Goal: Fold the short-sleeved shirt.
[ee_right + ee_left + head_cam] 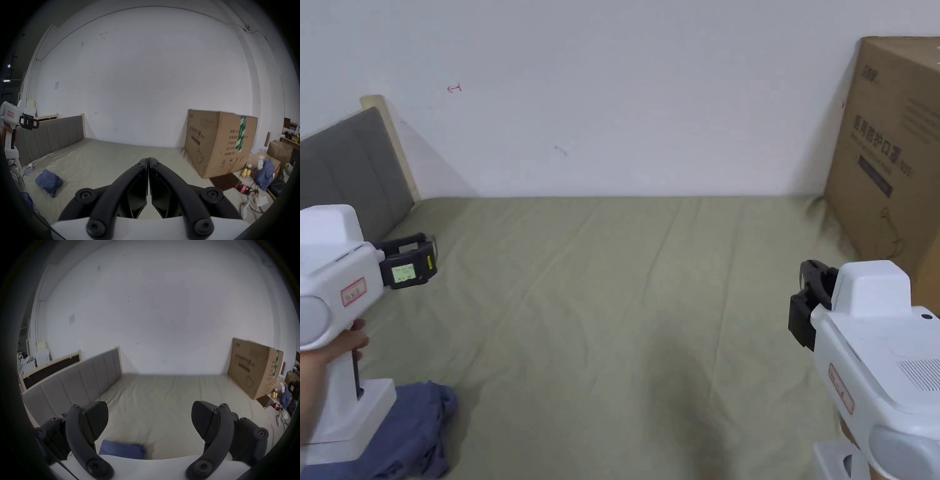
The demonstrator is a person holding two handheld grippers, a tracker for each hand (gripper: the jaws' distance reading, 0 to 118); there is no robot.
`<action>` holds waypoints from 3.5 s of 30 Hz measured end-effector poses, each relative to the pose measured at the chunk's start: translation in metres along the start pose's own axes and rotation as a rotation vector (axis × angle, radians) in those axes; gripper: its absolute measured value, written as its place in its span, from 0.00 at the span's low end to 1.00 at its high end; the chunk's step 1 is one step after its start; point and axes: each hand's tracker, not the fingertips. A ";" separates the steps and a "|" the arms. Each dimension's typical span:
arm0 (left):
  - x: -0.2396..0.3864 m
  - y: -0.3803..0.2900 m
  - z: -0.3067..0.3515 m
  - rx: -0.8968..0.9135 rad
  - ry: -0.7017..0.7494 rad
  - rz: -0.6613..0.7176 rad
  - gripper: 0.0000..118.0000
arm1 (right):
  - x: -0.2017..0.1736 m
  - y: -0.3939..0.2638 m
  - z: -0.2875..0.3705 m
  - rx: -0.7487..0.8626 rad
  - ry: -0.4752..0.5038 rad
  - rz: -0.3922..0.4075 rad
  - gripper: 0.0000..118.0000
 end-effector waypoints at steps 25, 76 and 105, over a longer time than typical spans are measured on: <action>0.152 -0.072 0.071 0.290 -0.138 0.009 0.01 | 0.035 0.001 0.042 0.084 -0.092 0.023 0.01; 0.162 -0.078 0.069 0.238 -0.175 -0.052 0.00 | 0.032 0.001 0.049 0.079 -0.090 0.030 0.01; 0.157 -0.078 0.064 0.229 -0.170 -0.002 0.87 | 0.035 0.000 0.048 0.049 -0.087 -0.012 0.87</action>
